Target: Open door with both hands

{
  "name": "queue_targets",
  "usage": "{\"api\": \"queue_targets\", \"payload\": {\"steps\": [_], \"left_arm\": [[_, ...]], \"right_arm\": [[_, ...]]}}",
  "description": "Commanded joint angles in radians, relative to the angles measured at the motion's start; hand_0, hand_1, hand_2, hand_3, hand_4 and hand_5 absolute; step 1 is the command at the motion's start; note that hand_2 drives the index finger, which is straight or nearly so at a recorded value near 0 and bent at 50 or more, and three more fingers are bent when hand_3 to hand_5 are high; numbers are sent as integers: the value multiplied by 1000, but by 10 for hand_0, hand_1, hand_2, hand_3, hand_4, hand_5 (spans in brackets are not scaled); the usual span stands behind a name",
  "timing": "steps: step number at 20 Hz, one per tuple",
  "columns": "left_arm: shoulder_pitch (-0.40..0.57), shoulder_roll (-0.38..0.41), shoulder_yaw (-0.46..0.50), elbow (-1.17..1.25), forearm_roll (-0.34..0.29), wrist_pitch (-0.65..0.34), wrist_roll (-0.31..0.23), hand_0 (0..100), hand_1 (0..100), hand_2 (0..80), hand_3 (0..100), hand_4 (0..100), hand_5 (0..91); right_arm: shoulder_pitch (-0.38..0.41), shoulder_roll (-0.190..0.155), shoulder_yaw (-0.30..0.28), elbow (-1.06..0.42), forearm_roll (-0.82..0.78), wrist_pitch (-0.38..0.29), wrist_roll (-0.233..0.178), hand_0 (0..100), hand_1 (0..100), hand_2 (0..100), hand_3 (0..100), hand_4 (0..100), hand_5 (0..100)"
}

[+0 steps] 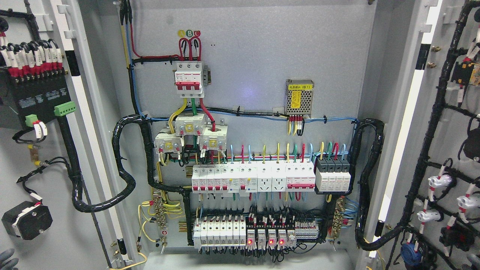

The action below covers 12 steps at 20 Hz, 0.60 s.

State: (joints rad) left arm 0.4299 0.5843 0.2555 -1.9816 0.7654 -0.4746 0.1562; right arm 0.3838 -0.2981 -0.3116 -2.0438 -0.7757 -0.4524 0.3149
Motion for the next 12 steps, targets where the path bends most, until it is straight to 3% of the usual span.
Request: {"api": "queue_targets", "payload": {"steps": [1,7,12], "left_arm": [[1,49,57,79,40,1,0,0,0,0,0,0,0],[3,72,80,106,78,1,-1,0,0,0,0,0,0],[27,78,99,110,92,1,-1,0,0,0,0,0,0]], "right_arm": [[1,8,-23,10,-4,0,0,191,0,0,0,0,0],[4,42,-41,34,-5,0,-3,191,0,0,0,0,0],[4,43,-61,51,-5,0,-3,191,0,0,0,0,0]]}}
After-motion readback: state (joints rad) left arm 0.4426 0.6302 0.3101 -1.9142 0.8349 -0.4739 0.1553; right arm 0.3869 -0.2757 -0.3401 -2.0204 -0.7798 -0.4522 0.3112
